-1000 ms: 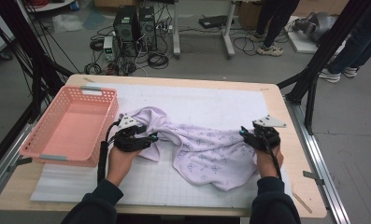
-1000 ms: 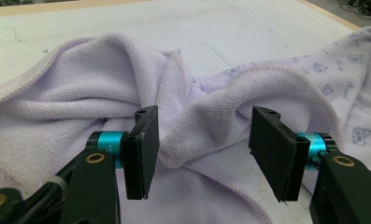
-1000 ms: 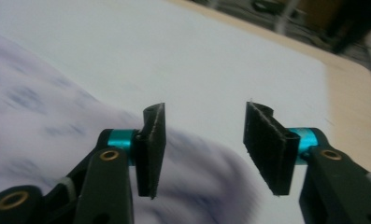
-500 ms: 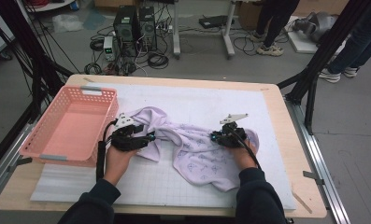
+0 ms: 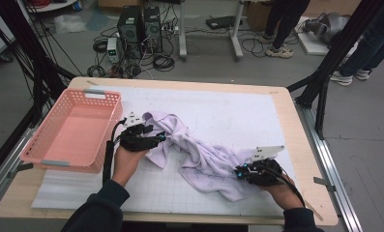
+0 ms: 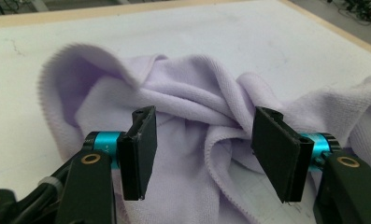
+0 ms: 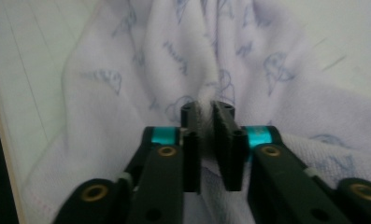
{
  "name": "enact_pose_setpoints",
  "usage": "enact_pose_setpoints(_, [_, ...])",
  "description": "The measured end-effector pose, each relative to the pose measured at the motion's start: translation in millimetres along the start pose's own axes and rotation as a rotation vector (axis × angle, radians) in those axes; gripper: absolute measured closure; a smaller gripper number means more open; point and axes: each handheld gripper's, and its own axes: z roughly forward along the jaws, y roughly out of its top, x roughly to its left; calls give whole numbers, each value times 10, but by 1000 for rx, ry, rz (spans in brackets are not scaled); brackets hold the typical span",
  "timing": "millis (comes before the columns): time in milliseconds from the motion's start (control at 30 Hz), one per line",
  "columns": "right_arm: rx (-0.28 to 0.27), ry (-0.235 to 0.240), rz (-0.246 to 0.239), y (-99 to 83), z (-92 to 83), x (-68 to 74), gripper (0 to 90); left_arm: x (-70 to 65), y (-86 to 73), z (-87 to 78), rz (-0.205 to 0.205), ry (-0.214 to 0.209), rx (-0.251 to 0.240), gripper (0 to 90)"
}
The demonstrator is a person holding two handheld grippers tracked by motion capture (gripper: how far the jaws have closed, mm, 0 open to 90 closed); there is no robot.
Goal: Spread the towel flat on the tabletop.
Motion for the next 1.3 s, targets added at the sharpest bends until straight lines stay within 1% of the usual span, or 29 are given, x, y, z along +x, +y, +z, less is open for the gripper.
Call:
enact_pose_setpoints(67, [-84, -15, 21, 89, -46, -44, 651, 1, -7, 6, 1, -3, 5, 403])
enact_pose_setpoints(100, [-84, -15, 21, 89, -46, -44, 651, 2, -11, 8, 2, -3, 5, 403])
enact_pose_setpoints(133, [-144, -49, 42, 208, -57, -109, 633, 13, -10, -6, 13, 1, 8, 403])
enact_pose_setpoints(167, [-144, -49, 42, 208, -57, -109, 633, 13, -10, -6, 13, 1, 8, 403])
enact_pose_setpoints(200, [-172, -100, 38, 342, -4, -186, 626, 20, -8, -10, 11, 3, 3, 403])
enact_pose_setpoints(267, [-172, -117, 42, 408, 51, -219, 625, 41, -7, -25, 7, 8, 0, 403])
enact_pose_setpoints(300, [-129, -153, 29, 545, 213, -280, 618, 56, -9, -36, 6, 10, -1, 403])
enact_pose_setpoints(367, [-100, -157, 22, 607, 314, -305, 617, 61, -10, -41, 7, 11, 0, 403])
enact_pose_setpoints(400, [-53, -145, 8, 711, 537, -354, 608, 70, -11, -49, 8, 9, 2, 403])
enact_pose_setpoints(433, [-53, -145, 8, 711, 537, -354, 608, 70, -11, -49, 8, 9, 2, 402])
enact_pose_setpoints(467, [-5, -97, -1, 785, 763, -387, 582, 73, -11, -52, 5, 10, 0, 402])
enact_pose_setpoints(533, [34, -66, -27, 819, 959, -379, 586, 76, -10, -55, 5, 10, -2, 403])
enact_pose_setpoints(667, [98, -36, -60, 825, 1109, -311, 675, 91, -12, -62, 6, 10, 3, 402])
enact_pose_setpoints(733, [107, -24, -76, 795, 1014, -313, 845, 94, -15, -62, 2, 11, 2, 403])
enact_pose_setpoints(767, [119, -67, -94, 785, 956, -317, 851, 94, -15, -62, 2, 11, 2, 402])
enact_pose_setpoints(800, [119, -67, -94, 785, 956, -317, 851, 95, -13, -66, 6, 7, 5, 402])
enact_pose_setpoints(833, [90, -160, -74, 763, 779, -349, 852, 87, -13, -65, 4, 8, -1, 402])
enact_pose_setpoints(867, [61, -218, -55, 747, 666, -363, 852, 83, -13, -66, 5, 6, 1, 403])
enact_pose_setpoints(900, [61, -218, -55, 747, 666, -363, 852, 77, -12, -63, 4, 7, 1, 403])
enact_pose_setpoints(933, [25, -362, -34, 687, 431, -385, 852, 74, -9, -61, 7, 6, 3, 402])
enact_pose_setpoints(967, [25, -362, -34, 687, 431, -385, 852, 74, -9, -61, 7, 6, 3, 403])
enact_pose_setpoints(1000, [-2, -468, 2, 571, 204, -420, 852, 66, -10, -54, 3, 4, -2, 403])
enact_pose_setpoints(1033, [-2, -468, 2, 571, 204, -420, 852, 65, -8, -49, 9, 2, 1, 403])
enact_pose_setpoints(1067, [-27, -501, 76, 411, 27, -464, 852, 44, -6, -18, 6, 1, -1, 404])
enact_pose_setpoints(1100, [-27, -501, 76, 411, 27, -464, 852, 44, -6, -18, 6, 1, -1, 404])
enact_pose_setpoints(1133, [-55, -455, 138, 247, -70, -485, 848, 26, -3, -1, 10, -1, -2, 406])
enact_pose_setpoints(1167, [-55, -455, 138, 247, -70, -485, 848, 5, 3, 16, 14, -3, -9, 406])
enact_pose_setpoints(1200, [-79, -423, 145, 126, -99, -472, 828, -21, 14, 45, 8, -14, -16, 414])
enact_pose_setpoints(1300, [-111, -410, 153, 64, -96, -450, 771, -114, 112, 154, 27, -50, 8, 414])
